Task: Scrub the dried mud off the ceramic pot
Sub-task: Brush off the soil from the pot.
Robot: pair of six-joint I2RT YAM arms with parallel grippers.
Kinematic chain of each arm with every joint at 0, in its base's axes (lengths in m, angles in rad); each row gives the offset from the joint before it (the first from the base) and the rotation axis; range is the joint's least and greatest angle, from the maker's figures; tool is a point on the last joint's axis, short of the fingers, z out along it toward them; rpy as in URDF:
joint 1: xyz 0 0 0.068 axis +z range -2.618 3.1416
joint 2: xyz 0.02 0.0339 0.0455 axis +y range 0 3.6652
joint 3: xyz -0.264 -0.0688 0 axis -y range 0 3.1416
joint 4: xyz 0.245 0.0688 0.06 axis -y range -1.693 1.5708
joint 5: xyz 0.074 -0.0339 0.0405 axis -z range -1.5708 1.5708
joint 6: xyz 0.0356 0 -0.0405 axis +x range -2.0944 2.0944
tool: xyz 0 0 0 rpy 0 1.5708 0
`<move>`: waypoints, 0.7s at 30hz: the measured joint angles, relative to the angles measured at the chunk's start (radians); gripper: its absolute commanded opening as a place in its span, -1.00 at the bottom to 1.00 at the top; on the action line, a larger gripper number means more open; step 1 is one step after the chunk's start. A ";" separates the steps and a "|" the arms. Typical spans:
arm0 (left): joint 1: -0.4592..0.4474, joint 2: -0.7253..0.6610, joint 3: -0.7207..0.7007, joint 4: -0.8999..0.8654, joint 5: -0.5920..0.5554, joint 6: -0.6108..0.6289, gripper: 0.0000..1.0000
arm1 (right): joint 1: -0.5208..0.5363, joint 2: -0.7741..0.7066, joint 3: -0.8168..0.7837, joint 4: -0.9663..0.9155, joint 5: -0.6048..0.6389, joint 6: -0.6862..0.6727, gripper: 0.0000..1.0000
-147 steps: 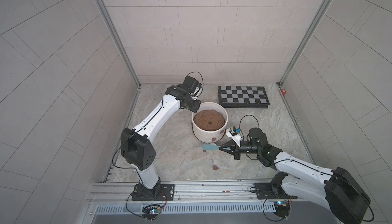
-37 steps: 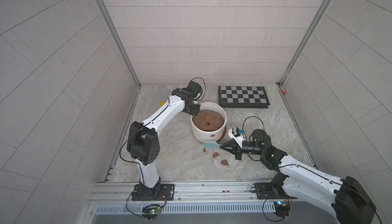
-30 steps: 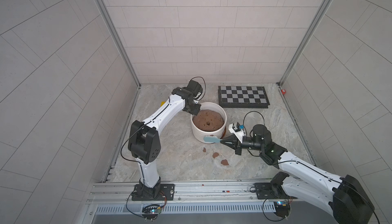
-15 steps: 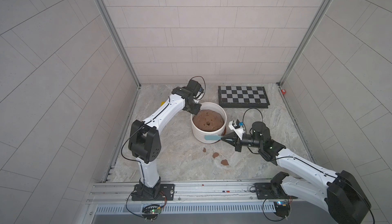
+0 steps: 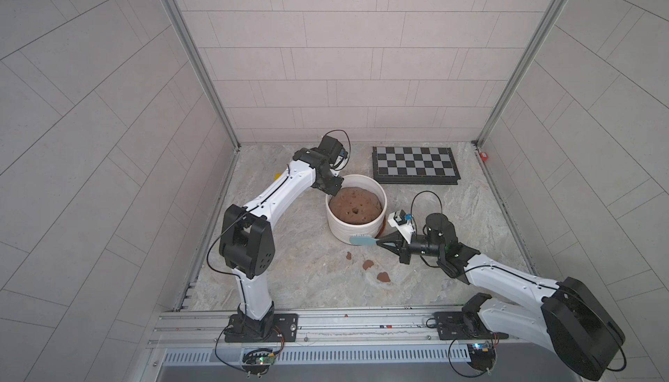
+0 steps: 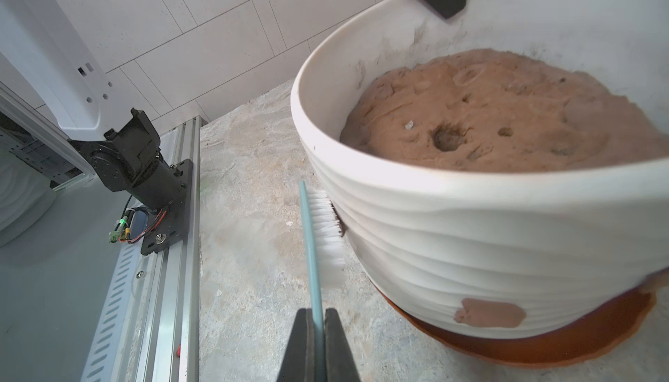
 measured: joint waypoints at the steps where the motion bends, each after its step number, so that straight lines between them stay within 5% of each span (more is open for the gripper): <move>1: 0.000 0.000 0.001 0.000 0.000 0.000 -1.00 | 0.002 0.003 -0.009 0.003 0.003 0.003 -1.00; 21: 0.000 0.003 0.007 -0.002 0.045 0.087 -0.85 | 0.073 0.133 -0.075 0.203 -0.059 0.080 -1.00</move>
